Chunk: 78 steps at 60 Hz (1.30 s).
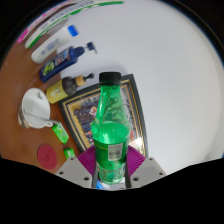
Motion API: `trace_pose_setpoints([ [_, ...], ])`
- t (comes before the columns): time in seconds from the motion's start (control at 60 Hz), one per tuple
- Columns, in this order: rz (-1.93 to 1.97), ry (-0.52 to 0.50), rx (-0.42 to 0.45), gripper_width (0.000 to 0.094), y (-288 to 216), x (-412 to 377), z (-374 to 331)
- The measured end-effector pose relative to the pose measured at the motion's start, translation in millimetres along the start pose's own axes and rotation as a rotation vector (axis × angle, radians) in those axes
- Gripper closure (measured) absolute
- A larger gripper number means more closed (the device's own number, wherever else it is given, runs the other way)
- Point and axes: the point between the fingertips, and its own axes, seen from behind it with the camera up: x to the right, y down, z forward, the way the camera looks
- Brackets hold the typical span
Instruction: Pour water
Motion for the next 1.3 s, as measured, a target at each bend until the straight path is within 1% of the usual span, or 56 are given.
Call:
trace_pose_setpoints([
  [0.1, 0.301, -0.065, 0.008, 0.056, -4.6, 4.8, -5.0],
  [0.183, 0.578, -0.151, 0.015, 0.0562, -5.0, 0.4, -7.6],
  [0.233, 0.731, -0.211, 0.011, 0.0562, -3.6, -8.4, -6.3],
  [0.283, 0.858, -0.255, -0.011, 0.056, -2.4, -21.9, -6.1],
  [0.333, 0.965, -0.323, 0.009, 0.056, -0.4, -34.8, -2.0],
  [0.4, 1.066, -0.368, 0.01, 0.0559, 4.6, -52.0, 2.9],
  [0.583, 1.169, -0.405, 0.022, 0.0559, 11.2, -95.4, 16.6],
  [0.783, 1.226, -0.441, -0.013, 0.0553, 21.5, -139.8, 24.7],
  [0.8, 1.224, -0.436, -0.009, 0.0556, 22.2, -140.0, 24.3],
  [0.817, 1.23, -0.418, 0.016, 0.0558, 20.4, -135.9, 25.1],
  [0.883, 1.22, -0.402, 0.02, 0.0552, 21.8, -139.2, 22.4],
  [0.983, 1.227, -0.38, 0.029, 0.0496, 23.1, -136.9, 19.2],
  [1.033, 1.235, -0.386, 0.017, 0.0451, 24.3, -137.2, 19.7],
  [1.067, 1.241, -0.399, -0.006, 0.0417, 26.1, -138.8, 18.7],
  [1.1, 1.253, -0.411, -0.043, 0.0314, 29.4, -141.4, 16.7],
  [1.117, 1.258, -0.417, -0.056, 0.0294, 30.1, -142.0, 15.6],
  [1.133, 1.262, -0.42, -0.063, 0.0177, 30.3, -142.4, 13.8],
  [1.15, 1.264, -0.423, -0.068, 0.0102, 30.6, -142.4, 12.5],
  [1.167, 1.263, -0.425, -0.073, 0.0065, 31.4, -142.2, 10.9],
  [1.2, 1.254, -0.423, -0.093, 0.0112, 34.2, -142.1, 7.1],
  [1.217, 1.248, -0.42, -0.104, 0.0114, 35.8, -141.6, 4.5],
  [1.267, 1.233, -0.414, -0.134, 0.0078, 38.6, -139.1, -5.3],
  [1.3, 1.229, -0.415, -0.146, 0.008, 38.3, -137.0, -15.0],
])
